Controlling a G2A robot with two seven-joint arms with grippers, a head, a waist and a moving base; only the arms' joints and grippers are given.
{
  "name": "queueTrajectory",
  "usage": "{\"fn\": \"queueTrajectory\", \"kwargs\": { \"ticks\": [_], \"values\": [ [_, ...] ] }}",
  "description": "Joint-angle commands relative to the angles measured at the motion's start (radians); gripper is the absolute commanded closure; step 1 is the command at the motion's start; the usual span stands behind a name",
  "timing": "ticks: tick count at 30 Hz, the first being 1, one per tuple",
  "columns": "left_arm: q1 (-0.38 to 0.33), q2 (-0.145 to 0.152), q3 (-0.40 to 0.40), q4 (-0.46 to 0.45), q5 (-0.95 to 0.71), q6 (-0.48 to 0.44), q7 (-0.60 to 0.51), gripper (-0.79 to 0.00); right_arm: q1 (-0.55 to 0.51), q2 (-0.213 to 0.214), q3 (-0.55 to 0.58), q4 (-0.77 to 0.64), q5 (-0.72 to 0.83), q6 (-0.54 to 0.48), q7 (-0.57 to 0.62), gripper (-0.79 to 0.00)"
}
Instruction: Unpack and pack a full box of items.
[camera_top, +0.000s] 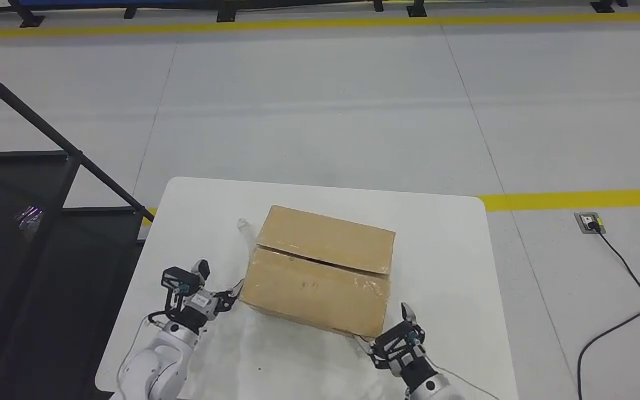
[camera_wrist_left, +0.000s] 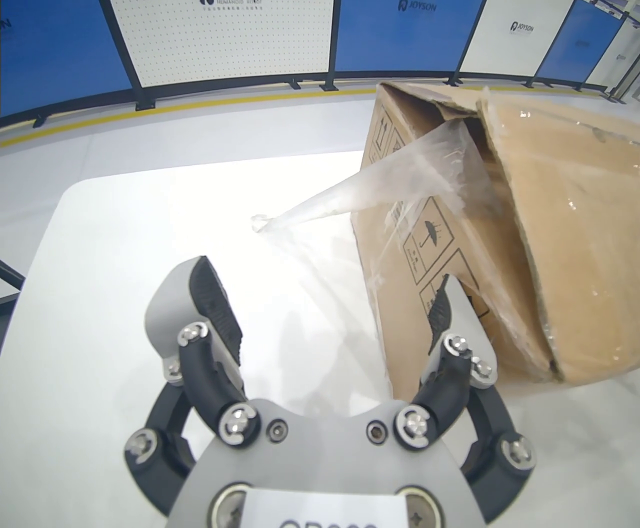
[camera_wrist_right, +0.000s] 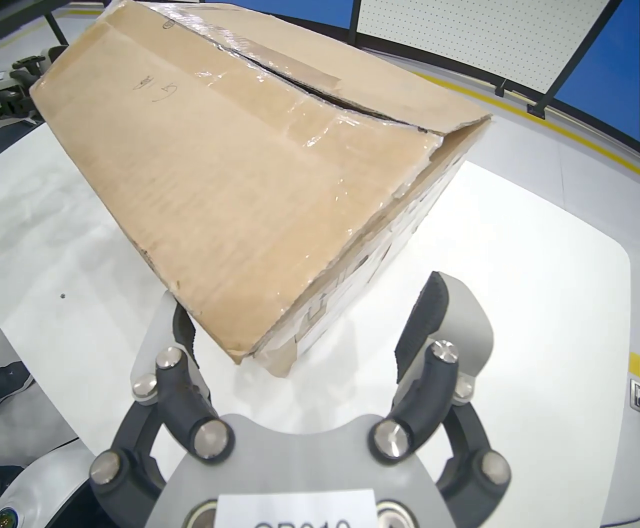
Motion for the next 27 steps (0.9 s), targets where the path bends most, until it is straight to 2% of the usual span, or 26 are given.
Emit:
{"fn": "queueTrajectory", "kwargs": {
  "ticks": [1, 9, 12, 16, 18, 21, 27],
  "values": [
    [0.0, 0.0, 0.004, 0.0, 0.002, -0.003, -0.002, -0.785, -0.001, -0.001, 0.005, 0.004, 0.003, 0.005, 0.0, -0.785],
    [0.005, 0.003, 0.019, -0.009, 0.021, -0.035, -0.011, -0.785, -0.018, -0.004, 0.025, 0.005, 0.017, 0.034, -0.051, -0.785],
    [0.003, 0.006, 0.02, -0.01, 0.033, -0.051, -0.021, -0.785, -0.04, -0.002, 0.036, 0.002, 0.028, 0.004, -0.146, -0.785],
    [0.005, 0.009, 0.009, -0.006, 0.031, -0.056, -0.024, -0.785, -0.079, 0.007, 0.072, 0.007, 0.064, -0.104, -0.308, -0.785],
    [-0.001, 0.009, -0.004, 0.003, 0.025, -0.005, -0.036, -0.785, -0.093, 0.012, 0.086, 0.005, 0.073, -0.156, -0.356, -0.785],
    [-0.028, 0.001, 0.013, 0.022, 0.077, 0.151, -0.029, -0.785, -0.108, 0.017, 0.102, 0.001, 0.081, -0.229, -0.418, -0.785],
    [-0.138, -0.021, 0.099, 0.16, 0.084, 0.249, 0.017, -0.785, -0.133, 0.024, 0.114, -0.008, 0.056, -0.283, -0.488, -0.785]
  ]
}}
